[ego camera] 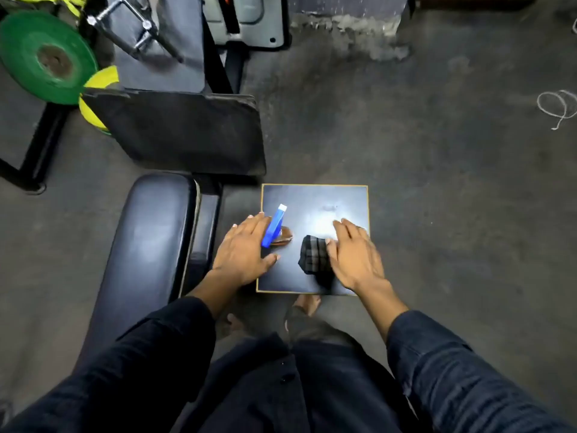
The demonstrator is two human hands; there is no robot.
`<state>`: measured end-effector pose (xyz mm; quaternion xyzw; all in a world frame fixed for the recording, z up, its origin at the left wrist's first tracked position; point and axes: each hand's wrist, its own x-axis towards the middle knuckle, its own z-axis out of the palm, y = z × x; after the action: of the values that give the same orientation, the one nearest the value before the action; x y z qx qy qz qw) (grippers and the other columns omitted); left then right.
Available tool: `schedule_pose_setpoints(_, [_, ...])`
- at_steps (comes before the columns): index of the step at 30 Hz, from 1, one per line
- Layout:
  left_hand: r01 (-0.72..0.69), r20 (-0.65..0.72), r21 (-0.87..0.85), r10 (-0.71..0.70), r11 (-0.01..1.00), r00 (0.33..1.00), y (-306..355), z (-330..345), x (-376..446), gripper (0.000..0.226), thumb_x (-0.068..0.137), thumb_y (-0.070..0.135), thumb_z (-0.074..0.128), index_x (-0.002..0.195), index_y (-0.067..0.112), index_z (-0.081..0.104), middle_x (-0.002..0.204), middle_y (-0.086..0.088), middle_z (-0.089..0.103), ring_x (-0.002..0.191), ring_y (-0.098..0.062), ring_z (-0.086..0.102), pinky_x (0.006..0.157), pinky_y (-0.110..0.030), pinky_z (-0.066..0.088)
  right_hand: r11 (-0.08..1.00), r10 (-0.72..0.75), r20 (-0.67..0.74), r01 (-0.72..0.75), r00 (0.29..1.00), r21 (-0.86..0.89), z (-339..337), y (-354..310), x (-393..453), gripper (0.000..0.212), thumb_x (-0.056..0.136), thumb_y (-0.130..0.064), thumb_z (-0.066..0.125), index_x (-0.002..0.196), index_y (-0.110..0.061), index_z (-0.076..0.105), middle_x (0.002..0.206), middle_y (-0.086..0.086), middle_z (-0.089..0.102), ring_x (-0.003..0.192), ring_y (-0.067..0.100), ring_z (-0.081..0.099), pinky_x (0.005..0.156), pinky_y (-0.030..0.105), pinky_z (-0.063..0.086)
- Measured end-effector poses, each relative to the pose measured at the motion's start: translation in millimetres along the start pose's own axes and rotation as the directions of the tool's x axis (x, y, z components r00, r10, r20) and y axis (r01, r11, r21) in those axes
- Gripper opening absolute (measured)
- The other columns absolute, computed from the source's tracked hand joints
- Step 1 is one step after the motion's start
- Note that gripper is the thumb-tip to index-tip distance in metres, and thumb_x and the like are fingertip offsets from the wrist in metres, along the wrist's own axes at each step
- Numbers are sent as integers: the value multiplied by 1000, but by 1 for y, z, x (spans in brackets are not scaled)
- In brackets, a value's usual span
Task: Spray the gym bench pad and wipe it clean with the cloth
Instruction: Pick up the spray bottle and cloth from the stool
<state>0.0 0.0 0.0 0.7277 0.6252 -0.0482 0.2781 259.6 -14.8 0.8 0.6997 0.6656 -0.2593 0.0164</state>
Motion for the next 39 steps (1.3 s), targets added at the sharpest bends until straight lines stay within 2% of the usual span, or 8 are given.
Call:
schedule_pose_setpoints(8, [48,-20,-176,-52,983,998,6,13,19,80,90,44,83,159,18,50,162,-5,53,153,-31,46,126,-47,37,991,-57,166,75,985,-109,24,-2,15,52,104,-37,51,151,-13,50,160,12,47,144,35,46,123,43,35])
schedule_pose_setpoints(14, [20,-70,-291,-42,957,997,14,14,23,42,90,62,53,110,29,68,111,-8,75,104,-37,69,87,-43,55,983,-30,308,84,951,-164,49,4,31,62,95,-17,59,155,-18,43,164,7,40,147,34,41,119,43,40])
schedule_pose_setpoints(18, [33,-79,-320,-62,947,995,11,16,23,43,95,64,53,115,29,68,120,-8,78,108,-37,72,89,-47,59,964,-34,364,127,931,-234,68,6,45,55,93,-14,60,147,-18,49,154,6,46,140,34,44,114,45,43])
schedule_pose_setpoints(21, [-47,-142,-315,2,948,990,8,19,19,27,99,53,58,119,35,57,106,-9,79,94,-39,73,80,-46,61,947,-8,400,135,916,-290,87,1,55,55,97,-14,56,151,-17,44,150,8,48,139,34,43,117,47,40])
schedule_pose_setpoints(23, [-57,-145,-274,17,960,989,6,22,16,19,103,45,66,118,34,68,103,-7,79,92,-39,72,80,-46,60,932,21,396,126,918,-341,98,-3,59,53,101,-18,58,151,-16,42,148,10,46,138,36,42,116,50,40])
schedule_pose_setpoints(29, [16,-161,-366,-80,931,984,-12,30,-11,33,98,54,65,121,30,70,104,-4,80,96,-35,73,83,-44,61,904,60,333,90,941,-418,124,-19,60,45,99,-4,52,142,-8,41,140,18,43,126,43,47,105,57,49])
schedule_pose_setpoints(35, [62,-230,-472,-191,880,954,-54,29,-59,40,90,55,67,125,59,48,120,8,71,100,-26,74,85,-41,61,922,44,403,119,914,-369,125,-48,51,42,99,1,52,139,-8,44,141,16,47,129,42,49,97,55,55])
schedule_pose_setpoints(39, [185,-205,-529,-337,828,919,-100,31,-99,39,87,65,59,124,57,50,107,-1,81,102,-28,76,88,-44,62,951,-75,449,199,890,-236,125,-91,34,40,100,-6,57,138,-11,46,140,14,50,130,37,51,103,47,53])
